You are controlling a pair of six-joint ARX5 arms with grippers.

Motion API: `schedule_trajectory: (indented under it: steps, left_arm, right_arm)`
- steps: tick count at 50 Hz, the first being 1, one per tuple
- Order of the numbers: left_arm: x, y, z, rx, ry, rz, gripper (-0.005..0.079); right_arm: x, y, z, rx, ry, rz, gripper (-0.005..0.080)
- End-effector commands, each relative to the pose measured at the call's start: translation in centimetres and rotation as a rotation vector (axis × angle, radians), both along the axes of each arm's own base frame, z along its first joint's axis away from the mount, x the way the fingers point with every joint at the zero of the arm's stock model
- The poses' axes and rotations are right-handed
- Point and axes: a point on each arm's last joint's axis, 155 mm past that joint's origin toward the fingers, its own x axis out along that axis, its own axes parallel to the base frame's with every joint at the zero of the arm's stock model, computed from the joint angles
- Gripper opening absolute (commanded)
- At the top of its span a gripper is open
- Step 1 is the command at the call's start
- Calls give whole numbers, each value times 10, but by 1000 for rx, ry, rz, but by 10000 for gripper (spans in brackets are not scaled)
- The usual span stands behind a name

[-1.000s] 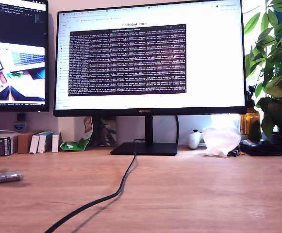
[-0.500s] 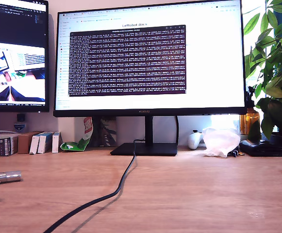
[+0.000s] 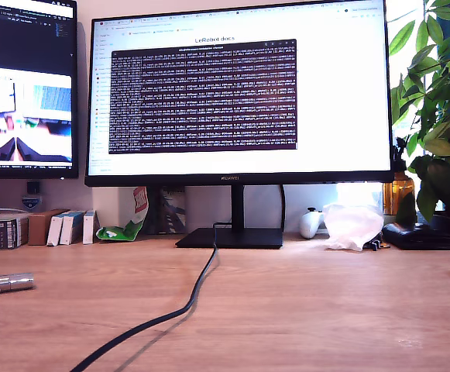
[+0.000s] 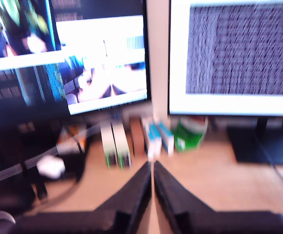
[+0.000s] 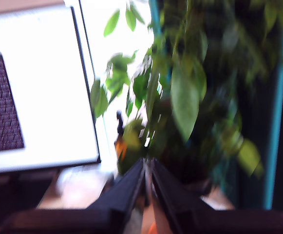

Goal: Pick the metallic laser pointer with your right arm, pass it to your left arm, then place it down to the left side of the table

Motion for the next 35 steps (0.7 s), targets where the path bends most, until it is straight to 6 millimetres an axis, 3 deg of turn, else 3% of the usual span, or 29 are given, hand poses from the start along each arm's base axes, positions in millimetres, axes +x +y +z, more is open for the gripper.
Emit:
schedule_trajectory:
  steps: [1, 10, 25, 35]
  left_arm:
    - [-2, 1, 0, 26, -14, 2, -16]
    - [-7, -10, 0, 10, -44, -58, -16]
    - [6, -9, -35, -17, -16, -45, -16]
    - [18, -11, -43, -34, -52, -50, -16]
  right_arm:
    - [-6, -5, 1, -26, -39, -35, -2]
    - [3, -6, -21, 5, -38, -30, -2]
    - [29, 5, -82, -3, 67, 30, -2]
    - [33, 15, -81, -8, 37, 85, -2]
